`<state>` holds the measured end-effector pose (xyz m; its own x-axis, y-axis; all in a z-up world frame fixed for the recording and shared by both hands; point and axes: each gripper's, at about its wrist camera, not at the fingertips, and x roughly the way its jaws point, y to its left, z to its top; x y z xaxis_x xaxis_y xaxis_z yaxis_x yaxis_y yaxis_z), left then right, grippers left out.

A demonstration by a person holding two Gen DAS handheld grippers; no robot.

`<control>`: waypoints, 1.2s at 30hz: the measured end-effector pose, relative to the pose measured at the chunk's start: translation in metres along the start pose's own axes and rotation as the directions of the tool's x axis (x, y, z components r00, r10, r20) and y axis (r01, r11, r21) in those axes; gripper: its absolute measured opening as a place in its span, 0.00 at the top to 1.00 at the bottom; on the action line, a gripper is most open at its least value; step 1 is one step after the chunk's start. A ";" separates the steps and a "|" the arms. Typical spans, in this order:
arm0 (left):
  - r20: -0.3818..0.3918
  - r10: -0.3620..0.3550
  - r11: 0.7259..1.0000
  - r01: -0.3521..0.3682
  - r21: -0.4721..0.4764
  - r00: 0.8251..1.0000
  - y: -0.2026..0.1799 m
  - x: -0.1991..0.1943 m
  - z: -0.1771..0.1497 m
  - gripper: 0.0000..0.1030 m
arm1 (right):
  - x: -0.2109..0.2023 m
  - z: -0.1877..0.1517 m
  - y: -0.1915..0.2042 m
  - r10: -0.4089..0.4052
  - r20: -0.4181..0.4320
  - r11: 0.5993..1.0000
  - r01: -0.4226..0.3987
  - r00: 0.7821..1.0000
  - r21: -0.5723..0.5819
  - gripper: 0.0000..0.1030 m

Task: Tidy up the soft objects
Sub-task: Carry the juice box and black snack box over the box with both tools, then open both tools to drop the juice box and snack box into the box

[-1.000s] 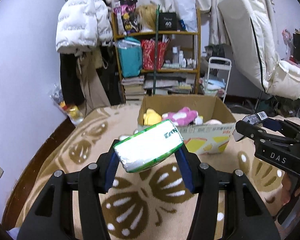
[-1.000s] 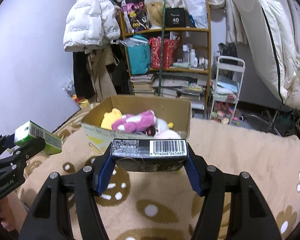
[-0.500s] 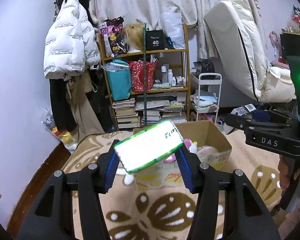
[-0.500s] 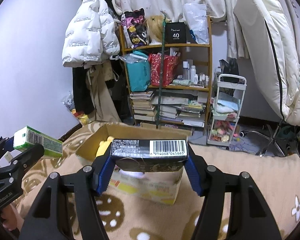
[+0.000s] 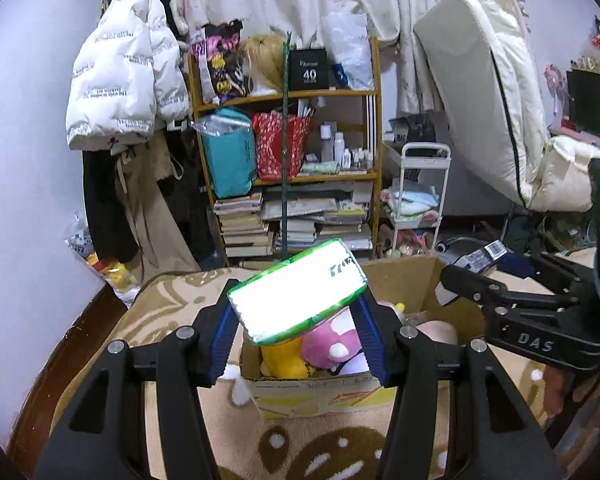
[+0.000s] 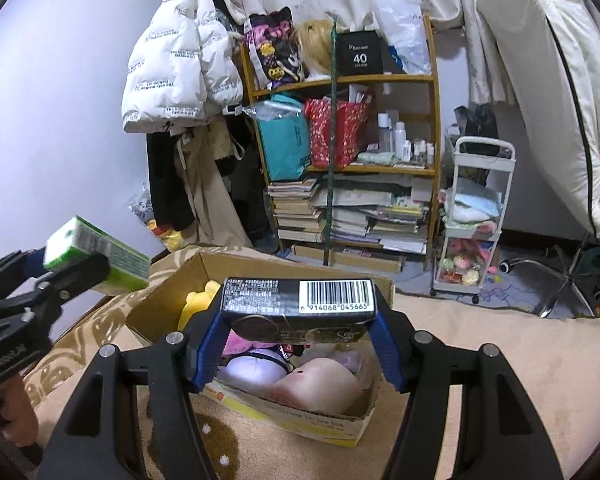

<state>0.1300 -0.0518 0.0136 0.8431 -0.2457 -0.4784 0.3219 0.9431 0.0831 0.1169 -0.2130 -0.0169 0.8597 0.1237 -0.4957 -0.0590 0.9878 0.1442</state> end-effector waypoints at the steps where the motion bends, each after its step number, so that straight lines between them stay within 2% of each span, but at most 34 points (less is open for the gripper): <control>1: -0.009 0.004 1.000 -0.004 0.005 1.000 0.000 0.005 -0.001 0.48 | 0.003 -0.001 -0.001 0.000 -0.006 1.000 0.000 1.000 -0.001 0.34; 5: -0.032 0.011 1.000 -0.010 0.025 0.999 -0.002 0.023 -0.005 0.48 | 0.017 -0.005 -0.003 0.000 -0.029 1.000 -0.001 1.000 -0.011 0.34; 15: -0.108 -0.006 1.000 0.006 -0.001 0.994 -0.002 0.055 -0.014 0.46 | 0.038 -0.014 -0.013 -0.009 -0.079 1.000 0.011 0.997 0.020 0.34; 20: -0.123 0.006 1.000 -0.004 0.010 0.992 -0.006 0.056 -0.020 0.31 | 0.039 -0.016 -0.013 -0.018 -0.095 1.000 0.020 0.995 0.017 0.33; 22: -0.122 0.007 1.000 -0.005 0.013 0.993 -0.007 0.053 -0.020 0.22 | 0.039 -0.016 -0.013 -0.017 -0.094 1.000 0.019 0.995 0.018 0.33; 24: -0.114 0.008 1.000 -0.008 0.006 0.993 -0.006 0.049 -0.020 0.19 | 0.039 -0.016 -0.013 -0.019 -0.088 1.000 0.021 0.996 0.020 0.27; 32: -0.114 0.040 0.999 -0.042 -0.016 0.993 0.003 0.032 -0.026 0.18 | 0.012 -0.013 -0.010 -0.027 -0.016 0.999 0.027 1.000 0.043 0.14; 36: -0.101 0.060 0.998 -0.061 -0.012 0.993 0.005 0.019 -0.028 0.12 | -0.003 -0.010 -0.011 -0.044 0.002 0.997 0.044 0.999 0.058 0.04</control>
<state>0.1357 -0.0451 -0.0200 0.8131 -0.1651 -0.5583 0.2648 0.9589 0.1021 0.1093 -0.2237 -0.0258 0.8623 0.0797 -0.5001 0.0082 0.9852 0.1713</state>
